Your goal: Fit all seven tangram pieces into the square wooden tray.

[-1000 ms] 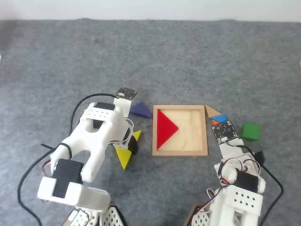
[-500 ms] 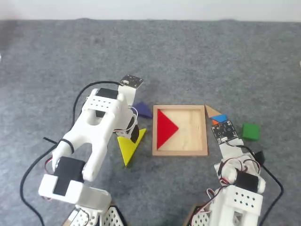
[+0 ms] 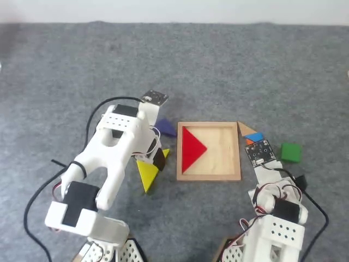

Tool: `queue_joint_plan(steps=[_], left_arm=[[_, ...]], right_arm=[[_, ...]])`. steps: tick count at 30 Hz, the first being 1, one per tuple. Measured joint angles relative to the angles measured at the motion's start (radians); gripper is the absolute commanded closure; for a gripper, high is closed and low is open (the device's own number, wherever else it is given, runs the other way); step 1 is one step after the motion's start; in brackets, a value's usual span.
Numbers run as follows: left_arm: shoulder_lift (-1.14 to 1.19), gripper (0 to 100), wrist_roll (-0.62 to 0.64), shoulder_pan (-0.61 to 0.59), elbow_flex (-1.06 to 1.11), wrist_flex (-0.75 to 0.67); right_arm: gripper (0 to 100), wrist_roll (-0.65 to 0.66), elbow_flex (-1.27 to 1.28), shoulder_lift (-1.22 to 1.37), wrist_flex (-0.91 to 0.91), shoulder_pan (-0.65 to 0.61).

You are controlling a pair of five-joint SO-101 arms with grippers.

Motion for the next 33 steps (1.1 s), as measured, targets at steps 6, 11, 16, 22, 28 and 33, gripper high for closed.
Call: queue_joint_plan(steps=[6, 11, 16, 22, 28, 33], left_arm=[[0.000, 71, -0.026, -0.003, 0.038, -0.060], [0.002, 71, -0.029, -0.003, 0.043, -0.078], [0.086, 71, -0.049, -0.044, 0.031, -0.097], [0.133, 73, -0.071, -0.057, 0.002, -0.098], [0.133, 79, -0.074, -0.057, 0.000, -0.098], [0.133, 80, -0.074, -0.057, -0.008, -0.097]], right_arm=[[56.8, 0.000, 0.000, 0.000, 0.000, 0.000], [56.8, 0.000, 0.000, 0.000, 0.000, 0.000], [56.8, 0.000, 0.000, 0.000, 0.000, 0.000], [56.8, 0.000, 0.000, 0.000, 0.000, 0.000], [56.8, 0.000, 0.000, 0.000, 0.000, 0.000], [56.8, 0.000, 0.000, 0.000, 0.000, 0.000]])
